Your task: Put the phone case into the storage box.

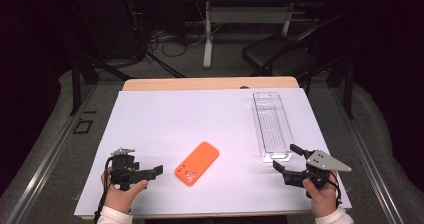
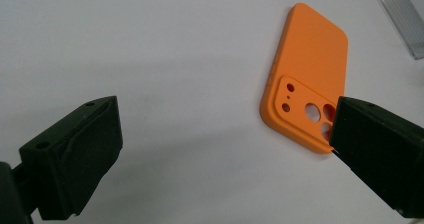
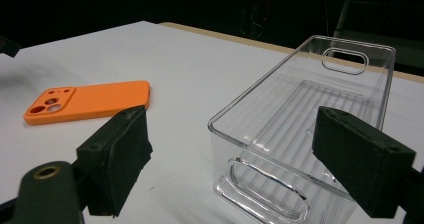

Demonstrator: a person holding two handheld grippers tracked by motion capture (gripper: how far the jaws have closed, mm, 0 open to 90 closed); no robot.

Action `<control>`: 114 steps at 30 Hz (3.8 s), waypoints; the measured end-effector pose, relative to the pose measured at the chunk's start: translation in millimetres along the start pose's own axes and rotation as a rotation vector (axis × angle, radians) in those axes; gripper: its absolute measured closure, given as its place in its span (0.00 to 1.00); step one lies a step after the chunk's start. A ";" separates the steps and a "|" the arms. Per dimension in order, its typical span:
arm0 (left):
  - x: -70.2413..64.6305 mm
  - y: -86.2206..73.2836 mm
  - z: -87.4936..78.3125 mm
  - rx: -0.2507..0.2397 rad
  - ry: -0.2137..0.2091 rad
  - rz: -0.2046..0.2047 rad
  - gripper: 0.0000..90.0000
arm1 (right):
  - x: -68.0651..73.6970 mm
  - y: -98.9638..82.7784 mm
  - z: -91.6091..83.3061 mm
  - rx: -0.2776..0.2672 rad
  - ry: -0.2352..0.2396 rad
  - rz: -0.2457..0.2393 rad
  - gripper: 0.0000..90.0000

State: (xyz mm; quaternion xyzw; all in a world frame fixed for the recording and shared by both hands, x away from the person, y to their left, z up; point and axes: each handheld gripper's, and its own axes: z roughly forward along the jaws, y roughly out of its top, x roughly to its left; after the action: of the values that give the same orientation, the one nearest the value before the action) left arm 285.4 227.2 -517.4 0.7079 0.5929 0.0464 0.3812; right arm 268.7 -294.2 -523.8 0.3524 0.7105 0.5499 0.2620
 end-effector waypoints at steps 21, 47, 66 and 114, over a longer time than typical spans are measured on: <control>-38.2 43.6 11.5 0.106 0.028 0.129 0.12 | -0.4 -1.3 1.3 0.007 0.005 0.008 0.16; -69.2 57.6 47.5 0.236 -0.015 0.206 0.12 | 0.6 -0.8 0.7 0.007 0.011 -0.004 0.16; -82.2 61.2 64.8 0.249 -0.073 0.295 0.01 | 0.8 -0.7 0.7 0.005 0.016 -0.007 0.16; -91.9 43.5 129.7 0.316 -0.015 0.531 0.01 | 0.5 -0.9 1.1 0.013 0.021 -0.010 0.16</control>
State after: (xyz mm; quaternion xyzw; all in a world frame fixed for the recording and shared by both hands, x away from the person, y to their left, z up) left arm 360.5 83.7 -547.5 0.8888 0.3844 0.0465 0.2453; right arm 269.0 -293.3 -524.9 0.3447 0.7185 0.5478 0.2547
